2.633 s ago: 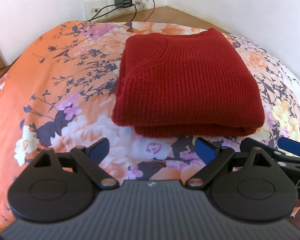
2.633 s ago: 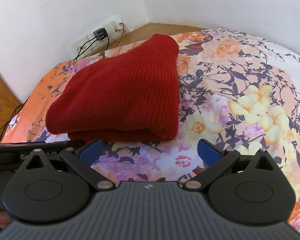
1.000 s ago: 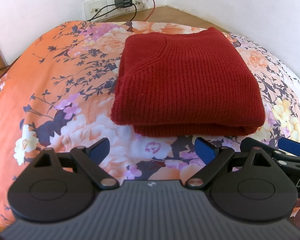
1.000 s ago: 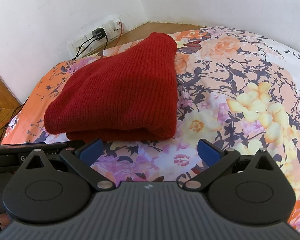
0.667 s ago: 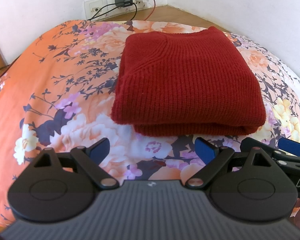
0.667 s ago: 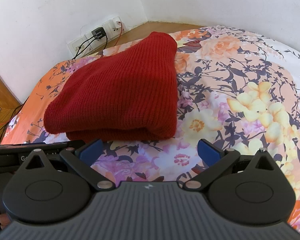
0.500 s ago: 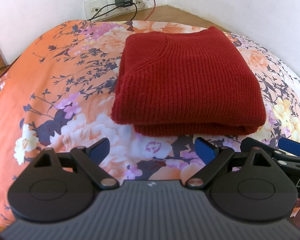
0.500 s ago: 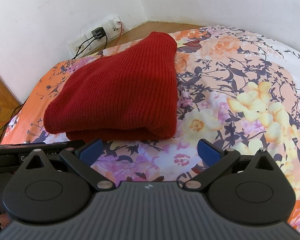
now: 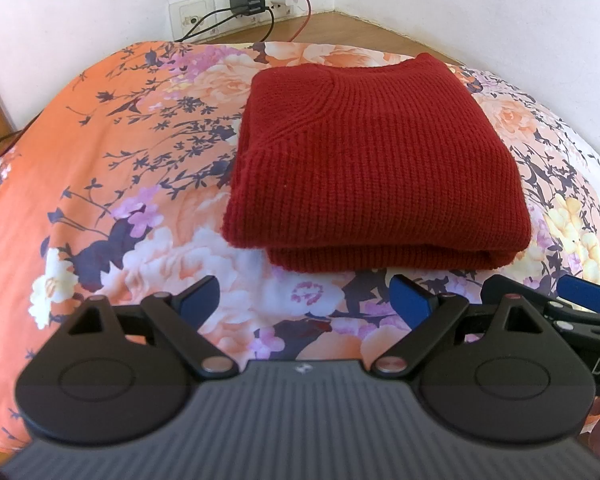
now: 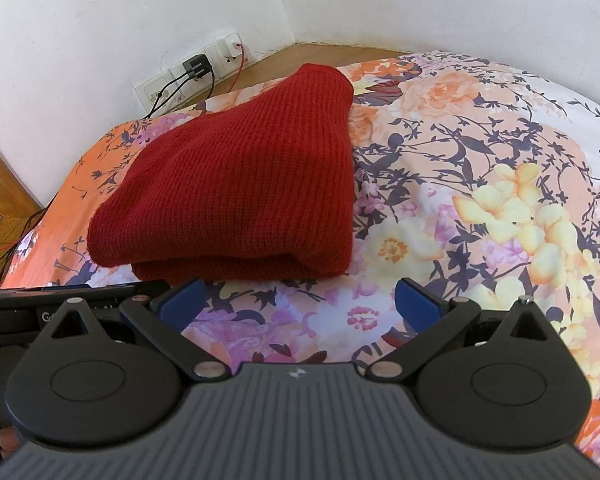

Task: Fold small clothes

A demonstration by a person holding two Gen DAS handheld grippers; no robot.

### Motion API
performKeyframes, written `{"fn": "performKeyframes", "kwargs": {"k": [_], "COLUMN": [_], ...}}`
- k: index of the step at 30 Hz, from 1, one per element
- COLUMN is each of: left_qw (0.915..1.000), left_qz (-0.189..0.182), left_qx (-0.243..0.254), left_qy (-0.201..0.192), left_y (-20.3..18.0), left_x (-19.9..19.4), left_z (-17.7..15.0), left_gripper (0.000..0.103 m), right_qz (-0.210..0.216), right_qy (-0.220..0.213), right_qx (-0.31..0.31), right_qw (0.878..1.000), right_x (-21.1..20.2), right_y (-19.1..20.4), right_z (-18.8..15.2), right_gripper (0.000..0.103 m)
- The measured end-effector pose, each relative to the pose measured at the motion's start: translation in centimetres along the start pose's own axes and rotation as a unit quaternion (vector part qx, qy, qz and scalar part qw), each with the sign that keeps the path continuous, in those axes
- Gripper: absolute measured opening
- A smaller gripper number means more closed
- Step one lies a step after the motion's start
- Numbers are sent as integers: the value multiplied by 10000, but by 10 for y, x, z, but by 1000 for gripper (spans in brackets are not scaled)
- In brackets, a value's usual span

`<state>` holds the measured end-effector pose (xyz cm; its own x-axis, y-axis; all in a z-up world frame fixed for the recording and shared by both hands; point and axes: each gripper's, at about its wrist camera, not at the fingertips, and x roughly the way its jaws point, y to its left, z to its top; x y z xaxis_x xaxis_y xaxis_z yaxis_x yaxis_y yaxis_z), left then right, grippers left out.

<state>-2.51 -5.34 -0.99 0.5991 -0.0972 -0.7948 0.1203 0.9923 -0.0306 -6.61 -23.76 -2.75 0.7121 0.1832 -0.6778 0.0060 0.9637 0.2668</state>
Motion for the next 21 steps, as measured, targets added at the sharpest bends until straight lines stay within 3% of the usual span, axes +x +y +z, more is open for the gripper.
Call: {"fn": "performKeyframes", "kwargs": {"k": [21], "left_qw": [10000], "left_qz": [38], "left_qx": [-3], "left_qy": [12], "left_y": [-1], "left_x": [-1], "left_z": [0], "left_gripper": [93], "right_qz": [2], "right_qy": [-3], "right_qx": [-7], "right_qw": [10000], "right_x": [1], "right_y": [-2], "right_z": [1], "right_gripper": [103]}}
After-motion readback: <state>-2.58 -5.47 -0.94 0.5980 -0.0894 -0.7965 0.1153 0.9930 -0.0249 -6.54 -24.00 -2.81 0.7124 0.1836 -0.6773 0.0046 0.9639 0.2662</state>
